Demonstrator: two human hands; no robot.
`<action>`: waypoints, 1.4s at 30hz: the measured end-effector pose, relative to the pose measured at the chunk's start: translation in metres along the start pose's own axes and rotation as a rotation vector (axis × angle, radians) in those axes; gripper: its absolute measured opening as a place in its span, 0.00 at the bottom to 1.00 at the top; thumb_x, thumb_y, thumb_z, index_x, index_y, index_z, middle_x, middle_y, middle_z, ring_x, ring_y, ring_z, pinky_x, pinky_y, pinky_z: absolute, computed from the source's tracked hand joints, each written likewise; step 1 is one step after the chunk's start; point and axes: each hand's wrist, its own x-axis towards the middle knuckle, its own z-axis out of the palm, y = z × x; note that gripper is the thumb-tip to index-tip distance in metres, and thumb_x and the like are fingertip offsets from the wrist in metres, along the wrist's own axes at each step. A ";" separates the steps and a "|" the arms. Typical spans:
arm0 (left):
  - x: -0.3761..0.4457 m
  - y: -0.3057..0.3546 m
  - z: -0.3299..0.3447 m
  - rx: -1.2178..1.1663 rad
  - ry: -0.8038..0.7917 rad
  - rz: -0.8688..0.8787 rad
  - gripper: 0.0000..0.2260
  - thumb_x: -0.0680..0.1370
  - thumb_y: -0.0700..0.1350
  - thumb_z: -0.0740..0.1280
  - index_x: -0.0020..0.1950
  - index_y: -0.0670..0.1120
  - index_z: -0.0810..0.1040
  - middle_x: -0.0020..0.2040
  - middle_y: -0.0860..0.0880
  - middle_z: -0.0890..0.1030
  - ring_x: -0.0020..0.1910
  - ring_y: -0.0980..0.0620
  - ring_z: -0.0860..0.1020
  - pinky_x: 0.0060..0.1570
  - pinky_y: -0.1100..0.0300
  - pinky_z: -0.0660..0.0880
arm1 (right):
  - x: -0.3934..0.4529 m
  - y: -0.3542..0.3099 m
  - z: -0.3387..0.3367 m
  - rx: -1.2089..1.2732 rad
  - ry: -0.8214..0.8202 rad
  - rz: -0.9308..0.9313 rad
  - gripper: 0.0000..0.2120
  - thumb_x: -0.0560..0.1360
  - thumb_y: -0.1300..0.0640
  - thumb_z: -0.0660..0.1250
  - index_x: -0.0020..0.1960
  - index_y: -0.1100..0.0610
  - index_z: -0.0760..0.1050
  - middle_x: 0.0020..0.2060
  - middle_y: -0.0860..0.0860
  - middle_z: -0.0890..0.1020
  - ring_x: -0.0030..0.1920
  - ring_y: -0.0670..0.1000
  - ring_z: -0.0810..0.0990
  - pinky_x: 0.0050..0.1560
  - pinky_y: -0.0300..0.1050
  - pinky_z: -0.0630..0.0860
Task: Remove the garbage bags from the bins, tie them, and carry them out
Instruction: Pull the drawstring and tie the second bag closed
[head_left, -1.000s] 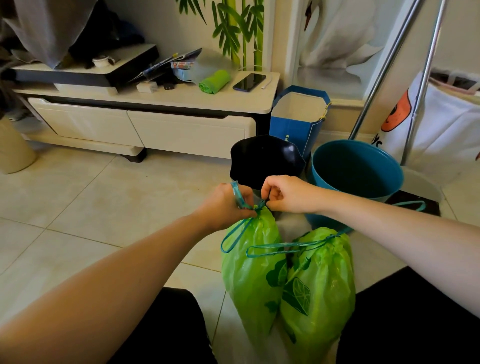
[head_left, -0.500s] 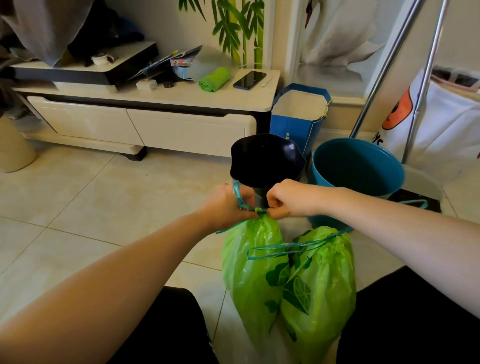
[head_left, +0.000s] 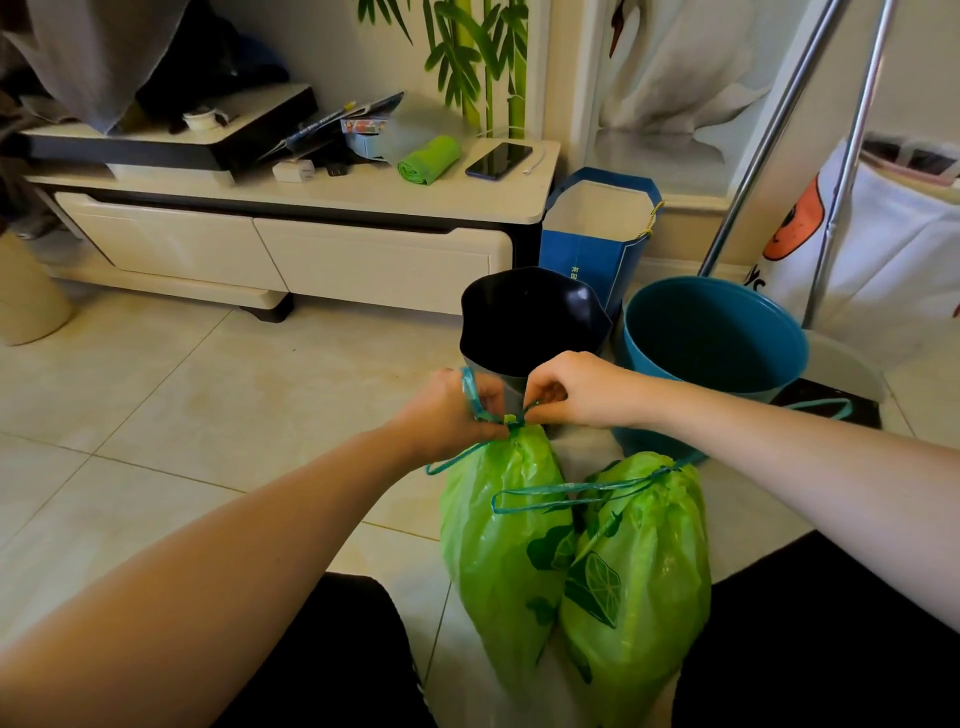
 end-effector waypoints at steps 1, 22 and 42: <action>0.000 0.000 0.000 0.001 0.002 0.001 0.12 0.68 0.43 0.76 0.34 0.53 0.74 0.36 0.52 0.78 0.37 0.50 0.76 0.40 0.51 0.77 | 0.001 -0.001 -0.002 0.042 0.016 0.010 0.05 0.72 0.53 0.71 0.45 0.54 0.81 0.36 0.45 0.80 0.38 0.43 0.78 0.41 0.35 0.73; 0.002 -0.001 -0.001 -0.047 0.026 -0.038 0.08 0.68 0.43 0.77 0.36 0.44 0.79 0.37 0.48 0.81 0.36 0.51 0.78 0.39 0.50 0.78 | -0.006 -0.001 -0.021 -0.260 0.025 -0.004 0.05 0.72 0.60 0.67 0.45 0.52 0.73 0.30 0.44 0.74 0.33 0.45 0.73 0.37 0.44 0.71; 0.003 -0.003 -0.012 -0.083 -0.039 -0.107 0.08 0.69 0.45 0.77 0.35 0.50 0.78 0.36 0.52 0.80 0.35 0.57 0.76 0.36 0.64 0.74 | -0.012 0.019 -0.048 0.208 0.494 0.237 0.02 0.75 0.56 0.67 0.45 0.55 0.77 0.30 0.47 0.74 0.31 0.46 0.71 0.36 0.40 0.71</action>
